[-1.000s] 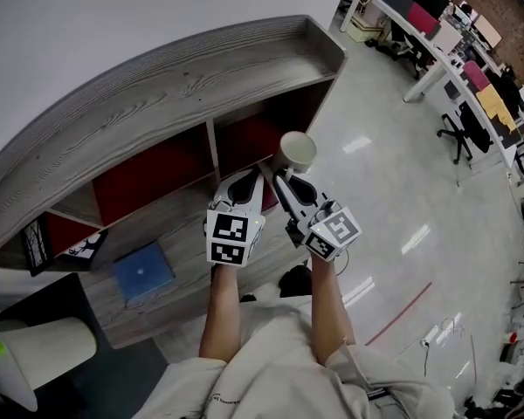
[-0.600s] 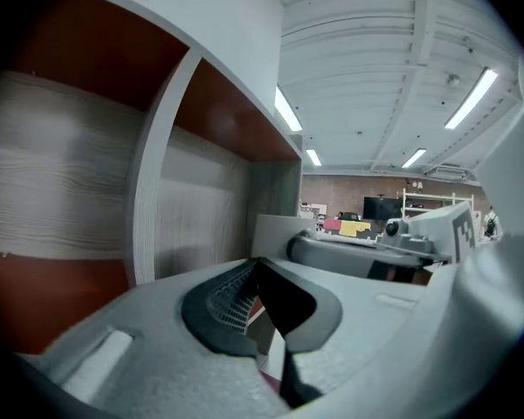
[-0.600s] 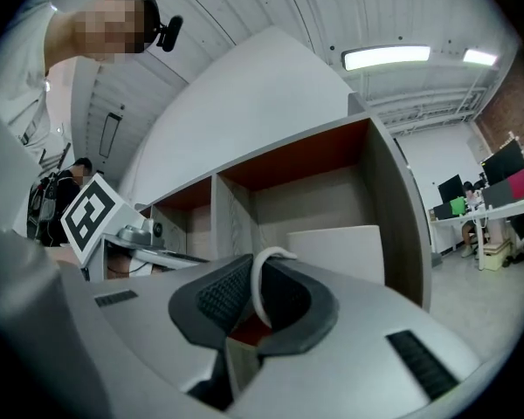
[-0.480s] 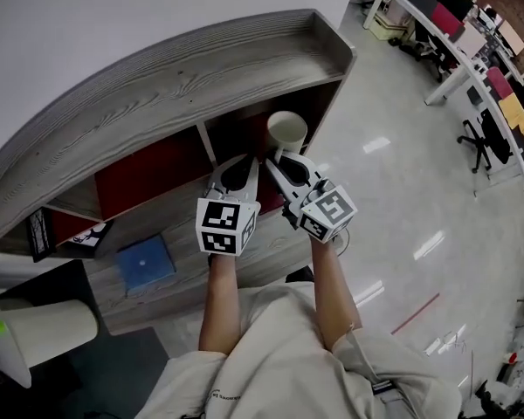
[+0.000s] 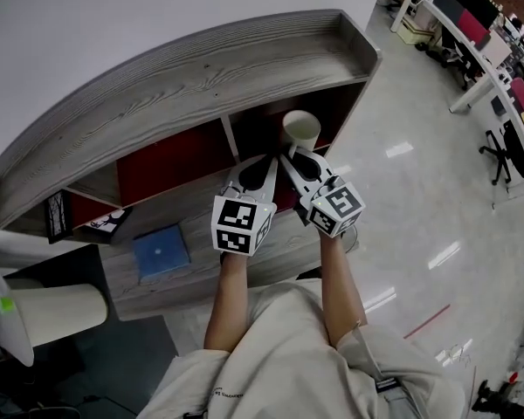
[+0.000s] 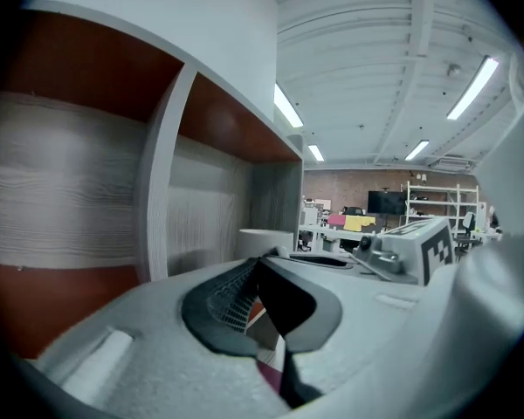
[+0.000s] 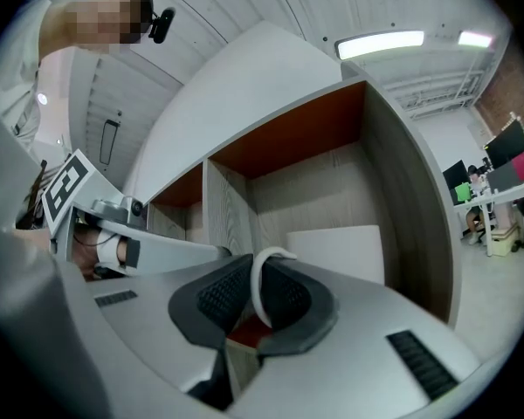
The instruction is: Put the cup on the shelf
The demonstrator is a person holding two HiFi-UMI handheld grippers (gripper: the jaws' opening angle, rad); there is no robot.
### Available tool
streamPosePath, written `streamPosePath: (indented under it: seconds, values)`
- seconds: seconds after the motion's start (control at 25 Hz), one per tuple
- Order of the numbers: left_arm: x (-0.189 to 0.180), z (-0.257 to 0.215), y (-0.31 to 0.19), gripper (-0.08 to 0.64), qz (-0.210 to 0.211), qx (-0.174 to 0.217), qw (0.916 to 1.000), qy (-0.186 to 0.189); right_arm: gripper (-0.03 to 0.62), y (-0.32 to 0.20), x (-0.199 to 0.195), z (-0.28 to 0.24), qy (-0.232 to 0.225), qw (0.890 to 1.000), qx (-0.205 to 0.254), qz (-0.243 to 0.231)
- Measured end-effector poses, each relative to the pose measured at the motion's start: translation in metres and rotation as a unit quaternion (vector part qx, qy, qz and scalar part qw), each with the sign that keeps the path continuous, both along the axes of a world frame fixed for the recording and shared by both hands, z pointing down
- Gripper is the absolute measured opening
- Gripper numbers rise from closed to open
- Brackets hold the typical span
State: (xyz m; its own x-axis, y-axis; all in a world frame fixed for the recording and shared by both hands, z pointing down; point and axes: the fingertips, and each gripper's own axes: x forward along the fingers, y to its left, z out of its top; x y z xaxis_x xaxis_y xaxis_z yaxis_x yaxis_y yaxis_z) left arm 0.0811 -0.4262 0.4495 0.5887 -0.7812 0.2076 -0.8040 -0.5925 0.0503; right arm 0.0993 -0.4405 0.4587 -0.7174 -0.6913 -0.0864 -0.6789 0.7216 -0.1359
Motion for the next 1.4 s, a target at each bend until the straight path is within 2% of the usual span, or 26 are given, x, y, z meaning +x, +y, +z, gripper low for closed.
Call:
streamPosePath:
  seconds: [0.4, 0.68, 0.92, 1.16, 1.4]
  values:
    - [-0.009, 0.008, -0.003, 0.009, 0.006, -0.004, 0.9999, -0.015, 0.040, -0.015, -0.015, 0.026, 0.013, 1.000, -0.018, 0.003]
    - [-0.005, 0.008, -0.013, 0.009, 0.021, -0.006, 0.9997, -0.006, 0.040, -0.027, -0.018, 0.036, 0.034, 0.999, -0.016, 0.006]
    - [-0.010, 0.006, -0.013, 0.009, 0.022, -0.004, 0.9997, -0.005, 0.038, -0.034, -0.021, 0.047, 0.036, 0.999, -0.034, 0.001]
    - [-0.018, 0.011, -0.013, 0.009, 0.025, -0.007, 0.9996, -0.010, 0.038, -0.042, -0.023, 0.051, 0.059, 0.997, -0.037, 0.024]
    - [-0.021, 0.012, -0.009, 0.009, 0.027, -0.005, 0.9995, -0.015, 0.040, -0.043, -0.022, 0.052, 0.060, 0.996, -0.048, 0.037]
